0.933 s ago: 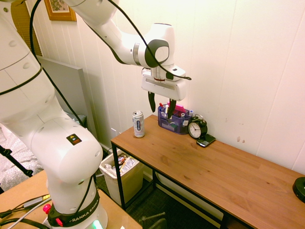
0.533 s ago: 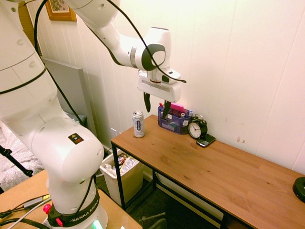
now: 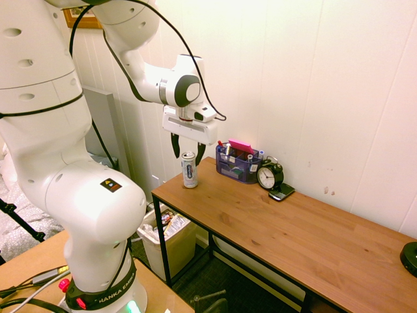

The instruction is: Throw the can in the trash bin

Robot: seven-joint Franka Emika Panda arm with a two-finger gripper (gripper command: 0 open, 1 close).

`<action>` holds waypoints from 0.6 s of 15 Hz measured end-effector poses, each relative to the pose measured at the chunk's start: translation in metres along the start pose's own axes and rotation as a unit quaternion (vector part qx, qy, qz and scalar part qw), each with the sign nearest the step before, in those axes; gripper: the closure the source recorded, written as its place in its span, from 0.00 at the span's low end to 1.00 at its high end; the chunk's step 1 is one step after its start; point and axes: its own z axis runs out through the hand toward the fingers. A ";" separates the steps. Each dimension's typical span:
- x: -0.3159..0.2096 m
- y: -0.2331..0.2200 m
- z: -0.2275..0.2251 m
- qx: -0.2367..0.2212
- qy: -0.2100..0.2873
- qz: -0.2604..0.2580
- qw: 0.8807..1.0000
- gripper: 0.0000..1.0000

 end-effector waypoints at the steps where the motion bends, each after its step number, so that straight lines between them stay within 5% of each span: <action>1: -0.004 -0.015 0.001 -0.006 0.004 0.001 1.000 0.00; 6: 0.018 -0.069 0.043 -0.048 -0.003 0.029 0.998 0.00; 7: 0.023 -0.076 0.051 -0.053 -0.006 0.031 0.998 1.00; 9: 0.029 -0.085 0.060 -0.058 -0.006 0.036 0.998 1.00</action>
